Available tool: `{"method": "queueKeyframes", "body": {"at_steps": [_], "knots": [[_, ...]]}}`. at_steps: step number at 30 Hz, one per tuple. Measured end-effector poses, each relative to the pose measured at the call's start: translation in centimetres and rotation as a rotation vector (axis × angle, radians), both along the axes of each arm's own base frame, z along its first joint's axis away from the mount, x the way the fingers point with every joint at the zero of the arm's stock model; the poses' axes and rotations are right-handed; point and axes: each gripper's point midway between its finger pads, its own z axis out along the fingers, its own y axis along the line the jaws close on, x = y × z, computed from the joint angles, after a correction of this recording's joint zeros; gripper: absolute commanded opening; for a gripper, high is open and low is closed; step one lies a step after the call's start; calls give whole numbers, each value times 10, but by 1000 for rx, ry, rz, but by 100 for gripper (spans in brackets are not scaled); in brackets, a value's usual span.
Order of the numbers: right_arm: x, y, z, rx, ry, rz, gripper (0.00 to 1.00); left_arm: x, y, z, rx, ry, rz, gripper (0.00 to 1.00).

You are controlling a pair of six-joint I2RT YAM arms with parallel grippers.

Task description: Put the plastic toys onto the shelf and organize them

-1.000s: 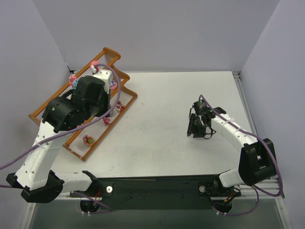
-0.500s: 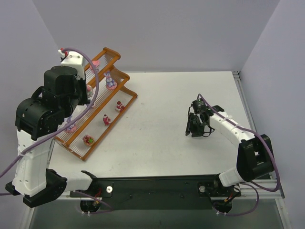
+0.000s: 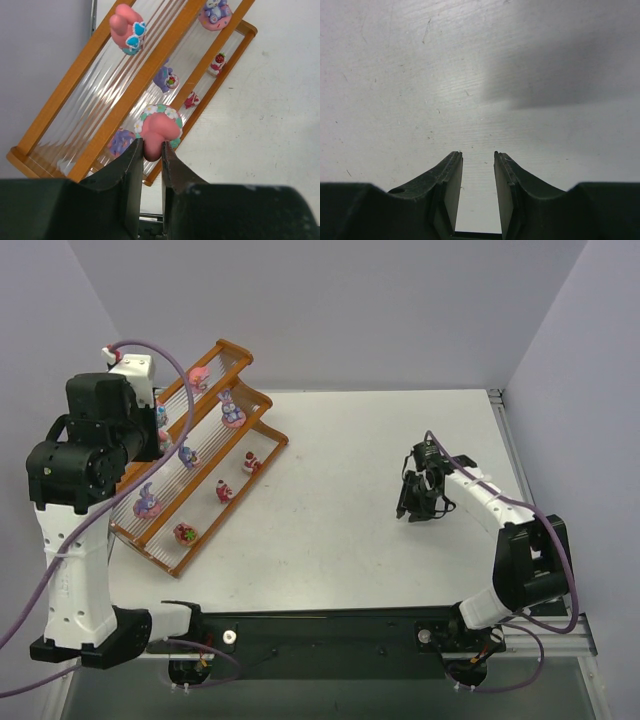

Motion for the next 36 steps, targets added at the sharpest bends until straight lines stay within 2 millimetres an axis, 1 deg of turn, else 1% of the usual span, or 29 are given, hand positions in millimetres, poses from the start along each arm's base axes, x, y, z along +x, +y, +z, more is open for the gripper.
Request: {"method": "queueKeyframes", "body": {"at_steps": [3,5,9,12,15,17,18,20,22,27,31,33,36], "knots": [[3,-8,0,-3,-1,-26,33,2,13,-5,-18,18,20,0],[5,-12,0,-5,-2,-41,33,7,20,-9,-29,36,29,0],[7,-20,0,-8,-2,-70,32,28,19,-16,-54,73,0,0],[11,-28,5,-3,-2,-97,32,37,33,-25,-63,105,30,0],[23,-36,18,15,-21,-134,32,36,50,-31,-64,120,77,0],[35,-39,29,23,-48,-150,32,34,60,-30,-60,117,103,0],[45,-41,37,27,-68,-157,32,33,64,-30,-62,114,112,0],[55,-43,44,33,-90,-167,32,31,69,-28,-72,109,119,0],[60,-43,45,36,-93,-167,32,30,73,-26,-79,99,122,0],[54,-42,35,32,-42,-164,32,31,73,-16,-67,74,74,0],[51,-42,34,30,-30,-165,31,42,67,-5,-57,46,-7,0],[51,-42,33,30,-28,-165,31,45,68,-8,-46,55,-23,0],[50,-42,33,28,-21,-164,31,45,75,-13,-35,72,-19,0]]}}
